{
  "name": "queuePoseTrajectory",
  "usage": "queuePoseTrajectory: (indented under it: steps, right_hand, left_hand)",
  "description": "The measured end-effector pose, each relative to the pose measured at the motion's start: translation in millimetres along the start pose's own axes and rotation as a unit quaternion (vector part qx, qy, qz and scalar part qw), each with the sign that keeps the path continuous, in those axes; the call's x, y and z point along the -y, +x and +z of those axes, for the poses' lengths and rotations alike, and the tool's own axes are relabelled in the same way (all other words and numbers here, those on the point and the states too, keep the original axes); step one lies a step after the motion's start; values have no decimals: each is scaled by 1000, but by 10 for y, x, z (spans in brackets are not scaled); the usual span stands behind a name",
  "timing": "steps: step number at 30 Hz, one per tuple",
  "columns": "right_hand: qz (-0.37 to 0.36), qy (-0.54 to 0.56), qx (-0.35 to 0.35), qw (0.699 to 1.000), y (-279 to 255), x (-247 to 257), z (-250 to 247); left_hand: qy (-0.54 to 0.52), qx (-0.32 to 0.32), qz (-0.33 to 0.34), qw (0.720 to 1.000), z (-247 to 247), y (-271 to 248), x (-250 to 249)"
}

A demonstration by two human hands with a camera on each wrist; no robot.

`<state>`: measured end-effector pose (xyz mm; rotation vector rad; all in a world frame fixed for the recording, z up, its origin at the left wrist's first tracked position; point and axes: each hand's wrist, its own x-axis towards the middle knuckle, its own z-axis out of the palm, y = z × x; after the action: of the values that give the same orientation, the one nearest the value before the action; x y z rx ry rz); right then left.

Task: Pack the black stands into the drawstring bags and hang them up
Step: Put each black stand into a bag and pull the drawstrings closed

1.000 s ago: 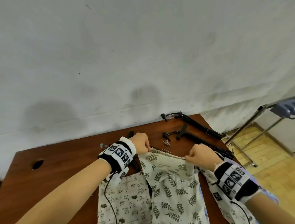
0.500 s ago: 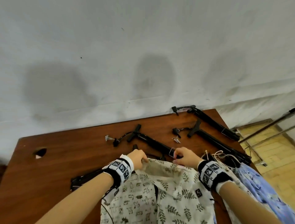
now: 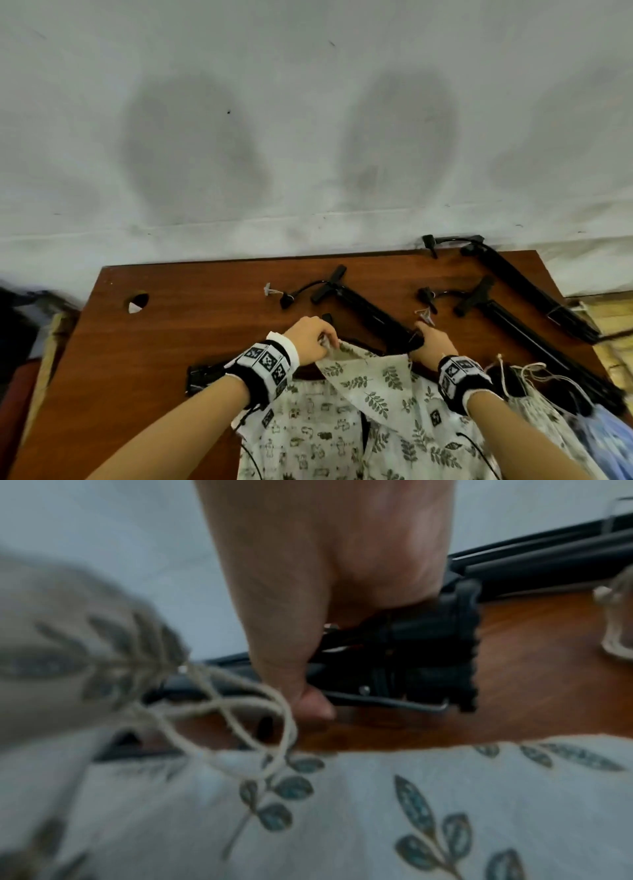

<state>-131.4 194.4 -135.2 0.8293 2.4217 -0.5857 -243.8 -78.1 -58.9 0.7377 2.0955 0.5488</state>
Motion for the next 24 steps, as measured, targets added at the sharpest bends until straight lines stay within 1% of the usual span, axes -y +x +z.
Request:
queuePoseTrajectory:
  steps: [3,5,8,11,15,16,18,19,20,21,23,24]
  right_hand:
    - [10,17,-42,999,-161,-67,-195]
    - [6,53,-78,996,-304,-118,-349]
    - [-18,98,-119,988,-564,-173,-611]
    - [-63,148,-153,975,-834,-172,-862]
    - [-119,196,-219,948,-1294,-189,-1144]
    - [-128,217,-229,940,-1392,-199,-1188]
    - [-150,262,-232,925,-1584,-196,-1244]
    - [-166,283,-225,917,-1675,-186,-1250]
    - [-183,302,-215,911,-1731,-152,-1245]
    - [-197,315,-204,906,-1786,-106,-1230]
    - [-222,335,-180,898,-1888,5,-1169]
    - [-228,354,-172,891,-1943,64,-1144]
  left_hand:
    - [-55,-73,-19,996,-120,21,-12]
    - [-99,-137,-14,986,-230,19,-95]
    - [-143,-226,17,963,-393,-6,-286]
    - [-193,-279,31,940,-554,-76,-534]
    - [-98,-375,81,918,-780,-251,-914]
    - [-81,-384,86,916,-830,-272,-983]
    - [-46,-366,97,924,-878,-356,-1145]
    - [-44,-356,100,928,-864,-413,-1251]
    - [-66,-347,106,929,-840,-455,-1356]
    - [-122,-330,124,928,-794,-496,-1467]
    - [-261,-284,175,906,-701,-576,-1656]
    - [-300,-266,191,896,-675,-619,-1727]
